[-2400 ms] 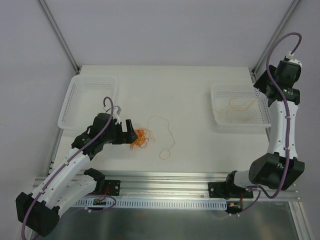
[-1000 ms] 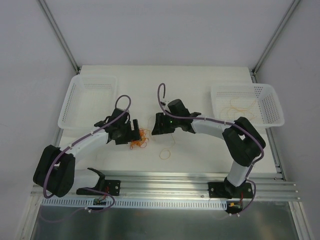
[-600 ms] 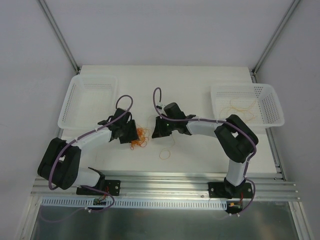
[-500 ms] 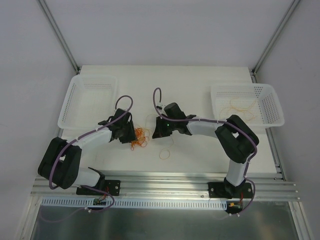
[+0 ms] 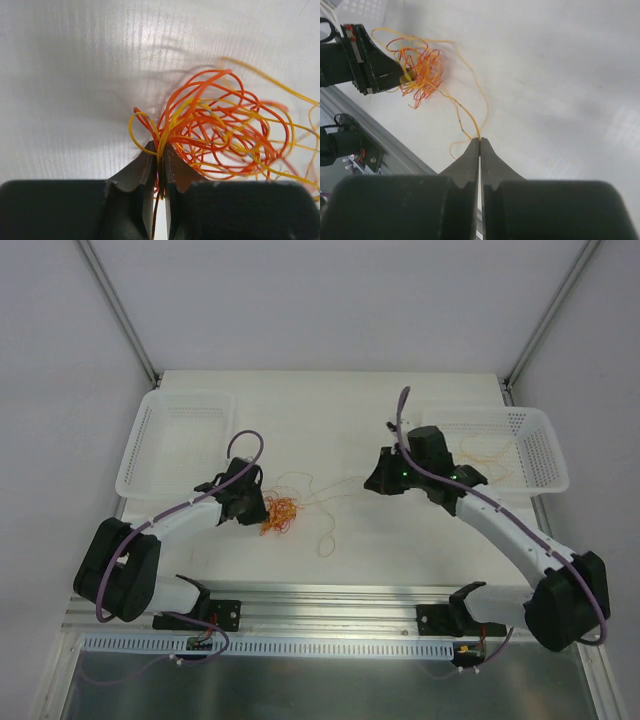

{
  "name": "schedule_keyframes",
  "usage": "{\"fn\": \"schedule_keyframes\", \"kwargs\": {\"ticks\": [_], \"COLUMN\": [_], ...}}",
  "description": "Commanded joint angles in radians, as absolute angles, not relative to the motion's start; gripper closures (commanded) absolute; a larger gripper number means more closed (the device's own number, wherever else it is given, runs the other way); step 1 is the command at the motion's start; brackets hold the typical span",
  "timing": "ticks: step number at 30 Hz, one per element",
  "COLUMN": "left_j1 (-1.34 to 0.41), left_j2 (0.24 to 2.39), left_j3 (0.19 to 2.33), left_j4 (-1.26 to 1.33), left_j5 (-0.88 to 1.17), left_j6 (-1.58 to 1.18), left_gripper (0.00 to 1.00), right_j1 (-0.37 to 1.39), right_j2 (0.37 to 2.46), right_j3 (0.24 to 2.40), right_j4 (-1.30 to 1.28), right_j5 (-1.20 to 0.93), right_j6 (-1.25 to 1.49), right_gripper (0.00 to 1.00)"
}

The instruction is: Untangle the cables

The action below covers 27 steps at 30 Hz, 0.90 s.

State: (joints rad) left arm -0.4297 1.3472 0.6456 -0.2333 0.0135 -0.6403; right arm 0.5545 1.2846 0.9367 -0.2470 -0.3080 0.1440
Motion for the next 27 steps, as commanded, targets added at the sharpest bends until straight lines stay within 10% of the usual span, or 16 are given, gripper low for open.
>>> {"fn": "schedule_keyframes", "kwargs": {"ticks": [1,20,27], "left_j1": [-0.414,-0.411,-0.410], "left_j2": [1.313,1.305,1.241], "left_j3": [0.640,0.618,0.620], "left_j4": [-0.244,-0.270,-0.296], "left_j5": [-0.041,-0.066,-0.065], "left_j6": [-0.630,-0.640,-0.611], "left_gripper": [0.99,1.00,1.00], "right_j1": [0.473,0.121,0.118], "right_j2": [1.123,0.879,0.890], "right_j3": [0.969,1.557,1.414], "right_j4": [-0.455,-0.940,-0.892], "right_j5": [-0.276,-0.259,-0.374], "right_j6": [0.075,-0.115,-0.068], "right_gripper": [0.99,0.99,0.99]}}
